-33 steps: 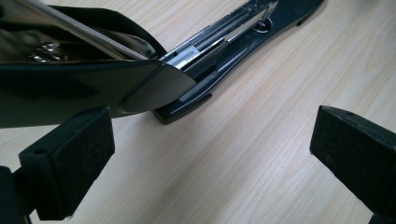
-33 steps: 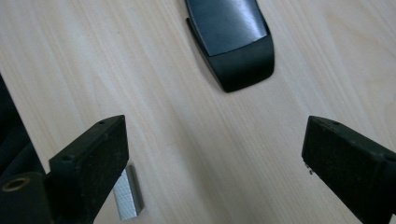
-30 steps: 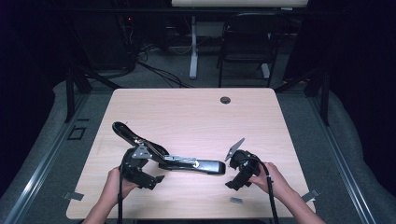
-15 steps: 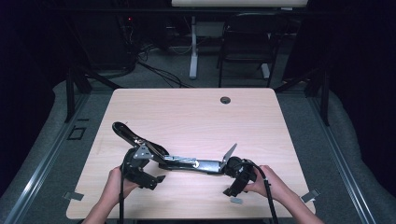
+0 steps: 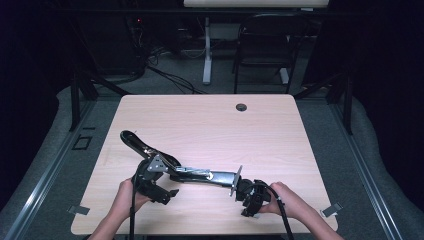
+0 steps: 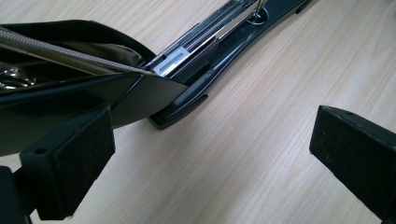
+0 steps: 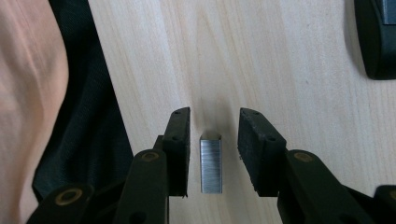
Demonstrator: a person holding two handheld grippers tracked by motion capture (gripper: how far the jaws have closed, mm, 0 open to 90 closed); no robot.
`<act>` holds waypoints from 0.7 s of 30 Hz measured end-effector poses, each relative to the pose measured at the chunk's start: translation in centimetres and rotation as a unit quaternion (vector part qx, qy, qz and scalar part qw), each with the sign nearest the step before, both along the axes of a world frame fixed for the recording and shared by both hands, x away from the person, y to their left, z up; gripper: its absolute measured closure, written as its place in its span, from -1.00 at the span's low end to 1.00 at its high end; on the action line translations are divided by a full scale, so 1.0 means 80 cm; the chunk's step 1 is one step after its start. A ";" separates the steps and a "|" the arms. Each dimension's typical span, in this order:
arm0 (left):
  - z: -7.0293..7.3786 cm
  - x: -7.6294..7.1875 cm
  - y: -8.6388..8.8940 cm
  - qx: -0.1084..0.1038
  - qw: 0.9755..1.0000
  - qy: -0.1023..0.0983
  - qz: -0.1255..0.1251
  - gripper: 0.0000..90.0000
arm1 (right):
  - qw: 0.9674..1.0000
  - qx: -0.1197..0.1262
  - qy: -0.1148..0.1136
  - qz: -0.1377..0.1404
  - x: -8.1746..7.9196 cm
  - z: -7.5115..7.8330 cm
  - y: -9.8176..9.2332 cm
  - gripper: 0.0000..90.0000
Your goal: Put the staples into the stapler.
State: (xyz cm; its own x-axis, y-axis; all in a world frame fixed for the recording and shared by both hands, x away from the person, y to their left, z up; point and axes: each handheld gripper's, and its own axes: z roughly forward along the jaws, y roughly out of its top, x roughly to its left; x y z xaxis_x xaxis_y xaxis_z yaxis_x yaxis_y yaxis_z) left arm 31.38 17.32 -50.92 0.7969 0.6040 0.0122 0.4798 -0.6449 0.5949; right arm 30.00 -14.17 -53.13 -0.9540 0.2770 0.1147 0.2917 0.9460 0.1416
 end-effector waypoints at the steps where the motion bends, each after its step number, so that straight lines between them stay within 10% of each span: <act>1: 0.000 0.000 0.000 0.000 1.000 0.000 -0.001 -0.99 | 1.000 -0.003 -0.003 0.003 -0.001 -0.001 0.001 0.47; 21: 0.001 -0.002 0.000 -0.002 1.000 -0.006 -0.006 -0.99 | 0.999 -0.035 -0.002 0.021 -0.006 -0.015 0.006 0.70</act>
